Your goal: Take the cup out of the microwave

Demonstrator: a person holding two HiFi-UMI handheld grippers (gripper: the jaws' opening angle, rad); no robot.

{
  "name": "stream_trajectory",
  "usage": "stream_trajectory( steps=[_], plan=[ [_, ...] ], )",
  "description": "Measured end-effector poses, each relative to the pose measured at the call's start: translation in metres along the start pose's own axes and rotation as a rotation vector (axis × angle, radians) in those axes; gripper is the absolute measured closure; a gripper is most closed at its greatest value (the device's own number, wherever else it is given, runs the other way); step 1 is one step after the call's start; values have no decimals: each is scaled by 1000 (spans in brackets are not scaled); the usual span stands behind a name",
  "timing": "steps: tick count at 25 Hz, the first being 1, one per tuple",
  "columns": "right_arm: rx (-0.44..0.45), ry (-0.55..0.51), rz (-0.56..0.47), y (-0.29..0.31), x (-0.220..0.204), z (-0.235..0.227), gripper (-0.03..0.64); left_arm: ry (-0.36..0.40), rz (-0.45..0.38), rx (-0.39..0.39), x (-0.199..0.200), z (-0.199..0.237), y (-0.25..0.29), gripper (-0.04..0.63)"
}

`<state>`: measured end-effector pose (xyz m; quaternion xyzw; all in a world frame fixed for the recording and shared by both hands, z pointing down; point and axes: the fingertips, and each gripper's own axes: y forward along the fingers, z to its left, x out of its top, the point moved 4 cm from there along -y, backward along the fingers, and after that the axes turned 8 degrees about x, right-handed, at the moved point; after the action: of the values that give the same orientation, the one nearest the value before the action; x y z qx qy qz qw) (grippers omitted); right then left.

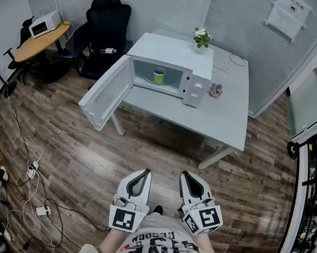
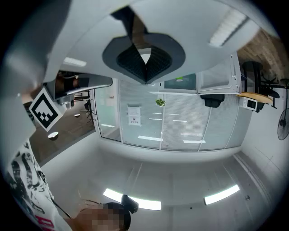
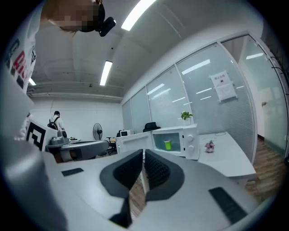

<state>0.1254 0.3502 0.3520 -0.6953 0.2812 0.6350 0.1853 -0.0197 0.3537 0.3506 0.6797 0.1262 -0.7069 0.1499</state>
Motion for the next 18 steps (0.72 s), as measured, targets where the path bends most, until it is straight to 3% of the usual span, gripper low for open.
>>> stream_trajectory(
  steps=[18],
  plan=[
    [47,-33,-23,-22,5,11,589,11,2,2,1,-16,-15,583]
  ],
)
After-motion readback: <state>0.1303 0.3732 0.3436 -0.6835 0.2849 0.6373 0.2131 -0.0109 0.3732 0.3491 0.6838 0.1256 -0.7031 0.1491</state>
